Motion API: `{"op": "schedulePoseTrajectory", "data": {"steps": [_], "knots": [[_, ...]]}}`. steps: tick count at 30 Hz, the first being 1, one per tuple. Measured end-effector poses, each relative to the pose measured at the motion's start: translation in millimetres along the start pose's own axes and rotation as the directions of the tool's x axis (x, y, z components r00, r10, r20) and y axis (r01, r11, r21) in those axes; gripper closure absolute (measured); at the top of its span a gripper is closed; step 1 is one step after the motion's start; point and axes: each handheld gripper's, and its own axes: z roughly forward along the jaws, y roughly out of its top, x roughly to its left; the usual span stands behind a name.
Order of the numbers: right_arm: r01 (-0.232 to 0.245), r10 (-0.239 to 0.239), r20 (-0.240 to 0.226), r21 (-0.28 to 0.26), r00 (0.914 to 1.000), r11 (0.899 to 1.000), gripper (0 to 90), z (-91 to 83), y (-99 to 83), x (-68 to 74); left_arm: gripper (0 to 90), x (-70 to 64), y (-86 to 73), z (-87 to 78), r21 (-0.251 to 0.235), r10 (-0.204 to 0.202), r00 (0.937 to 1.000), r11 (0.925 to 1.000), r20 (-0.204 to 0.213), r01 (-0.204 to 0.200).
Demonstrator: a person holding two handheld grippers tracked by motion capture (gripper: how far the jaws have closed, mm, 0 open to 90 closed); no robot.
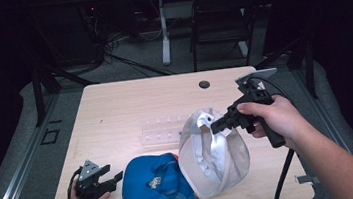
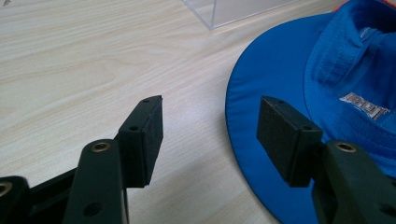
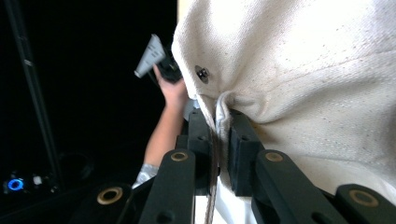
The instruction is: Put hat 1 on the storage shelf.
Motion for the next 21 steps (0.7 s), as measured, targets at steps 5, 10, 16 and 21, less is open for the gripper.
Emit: {"op": "schedulePoseTrajectory", "data": {"steps": [5,10,16,21], "knots": [[0.004,-0.006,-0.044,-0.048,0.999,0.999,82.3,-8.8,7.2,2.8,41.6,-2.1,0.3,0.1,-0.014,0.013,0.9999,0.9998,-0.004,-0.013],[0.004,-0.011,-0.081,-0.085,0.9966,0.996,82.2,-11.8,20.3,6.3,42.0,-3.6,0.8,0.1,-0.006,0.013,0.9999,0.9999,0.002,-0.013],[-0.011,-0.005,-0.118,-0.13,0.993,0.991,82.2,-8.3,40.4,10.8,43.9,-6.3,3.5,-2.7,-0.035,0.009,0.9995,0.9993,0.031,-0.008],[-0.021,-0.004,-0.146,-0.171,0.9893,0.985,82.2,-5.0,58.3,19.3,52.1,-14.7,10.5,-10.8,-0.082,0.044,0.9979,0.9959,0.049,-0.04]]}}
